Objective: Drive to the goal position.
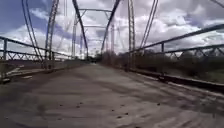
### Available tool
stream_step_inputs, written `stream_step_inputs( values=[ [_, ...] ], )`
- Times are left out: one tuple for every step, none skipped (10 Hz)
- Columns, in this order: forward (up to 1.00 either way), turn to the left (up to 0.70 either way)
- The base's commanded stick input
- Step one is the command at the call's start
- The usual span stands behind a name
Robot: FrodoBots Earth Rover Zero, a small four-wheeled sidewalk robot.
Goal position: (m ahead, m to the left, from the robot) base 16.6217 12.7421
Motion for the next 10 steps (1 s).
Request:
stream_step_inputs(
  values=[
    [1.0, -0.06],
    [1.0, -0.06],
    [1.0, -0.06],
    [1.0, -0.06],
    [1.0, -0.06],
    [1.0, -0.06],
    [1.0, -0.06],
    [1.0, -0.06],
    [1.0, -0.06],
    [1.0, -0.06]
  ],
)
